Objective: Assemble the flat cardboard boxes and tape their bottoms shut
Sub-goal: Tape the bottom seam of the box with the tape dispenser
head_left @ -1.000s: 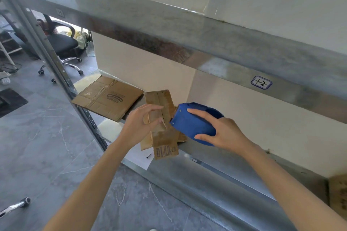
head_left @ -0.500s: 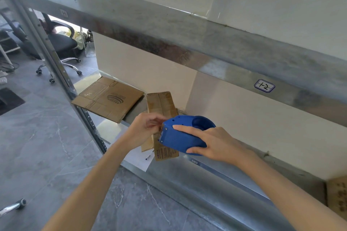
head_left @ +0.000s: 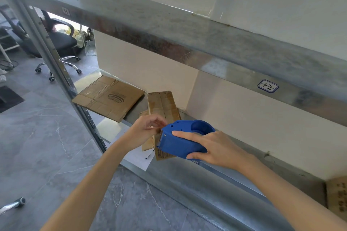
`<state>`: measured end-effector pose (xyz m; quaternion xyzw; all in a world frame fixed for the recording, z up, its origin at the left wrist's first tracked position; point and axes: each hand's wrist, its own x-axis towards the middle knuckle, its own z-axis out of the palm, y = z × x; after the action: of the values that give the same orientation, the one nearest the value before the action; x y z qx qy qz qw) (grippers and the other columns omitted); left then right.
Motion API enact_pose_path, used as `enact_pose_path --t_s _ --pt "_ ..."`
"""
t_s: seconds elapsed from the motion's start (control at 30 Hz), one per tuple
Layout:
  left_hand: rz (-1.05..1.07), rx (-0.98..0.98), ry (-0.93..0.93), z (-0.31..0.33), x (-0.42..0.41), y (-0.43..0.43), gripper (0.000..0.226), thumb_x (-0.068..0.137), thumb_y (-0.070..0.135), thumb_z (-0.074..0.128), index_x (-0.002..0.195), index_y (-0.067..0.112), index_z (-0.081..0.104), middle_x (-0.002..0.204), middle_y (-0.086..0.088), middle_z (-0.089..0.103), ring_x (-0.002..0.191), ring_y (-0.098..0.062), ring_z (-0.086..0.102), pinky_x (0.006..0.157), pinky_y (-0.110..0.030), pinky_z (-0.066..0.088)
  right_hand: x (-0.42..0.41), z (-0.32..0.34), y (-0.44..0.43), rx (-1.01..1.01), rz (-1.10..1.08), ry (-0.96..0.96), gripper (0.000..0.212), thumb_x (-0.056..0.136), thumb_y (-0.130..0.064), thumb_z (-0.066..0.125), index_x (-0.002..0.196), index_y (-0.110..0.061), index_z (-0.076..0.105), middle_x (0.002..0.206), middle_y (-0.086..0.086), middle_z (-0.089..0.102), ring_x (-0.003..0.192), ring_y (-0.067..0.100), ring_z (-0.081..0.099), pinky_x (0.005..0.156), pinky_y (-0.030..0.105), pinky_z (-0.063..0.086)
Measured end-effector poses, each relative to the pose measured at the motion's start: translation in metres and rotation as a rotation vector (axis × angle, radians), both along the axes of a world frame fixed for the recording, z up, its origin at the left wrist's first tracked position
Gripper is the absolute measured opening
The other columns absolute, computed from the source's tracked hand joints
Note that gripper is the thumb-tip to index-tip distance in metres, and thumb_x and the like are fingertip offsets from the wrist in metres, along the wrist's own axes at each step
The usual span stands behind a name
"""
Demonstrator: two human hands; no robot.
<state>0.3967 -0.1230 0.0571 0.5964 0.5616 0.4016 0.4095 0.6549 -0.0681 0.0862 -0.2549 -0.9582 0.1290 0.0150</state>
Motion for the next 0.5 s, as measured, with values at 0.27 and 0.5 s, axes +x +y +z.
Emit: enact_pose_path --t_s 0.27,0.5 --pt "-0.008 -0.056 -0.029 0.0 -0.001 -0.004 0.036 0.092 -0.007 0.055 0.102 0.024 0.071 0.102 0.01 0.073 0.104 -0.013 0.064 0.096 -0.033 0.049 0.003 0.002 -0.006 0.0 0.011 0.017 0.081 0.095 -0.056 0.054 0.134 -0.073 -0.014 0.123 -0.013 0.066 0.091 0.011 0.062 0.085 0.024 0.045" --pt "0.165 0.069 0.045 -0.001 0.007 -0.005 0.023 0.086 -0.003 0.07 0.091 0.018 0.074 0.09 0.003 0.076 0.085 -0.008 0.07 0.086 -0.027 0.055 0.001 0.004 -0.009 -0.001 0.014 0.013 0.077 0.096 -0.055 0.054 0.14 -0.068 -0.007 0.106 -0.01 0.07 0.069 0.0 0.043 0.076 0.017 0.034"
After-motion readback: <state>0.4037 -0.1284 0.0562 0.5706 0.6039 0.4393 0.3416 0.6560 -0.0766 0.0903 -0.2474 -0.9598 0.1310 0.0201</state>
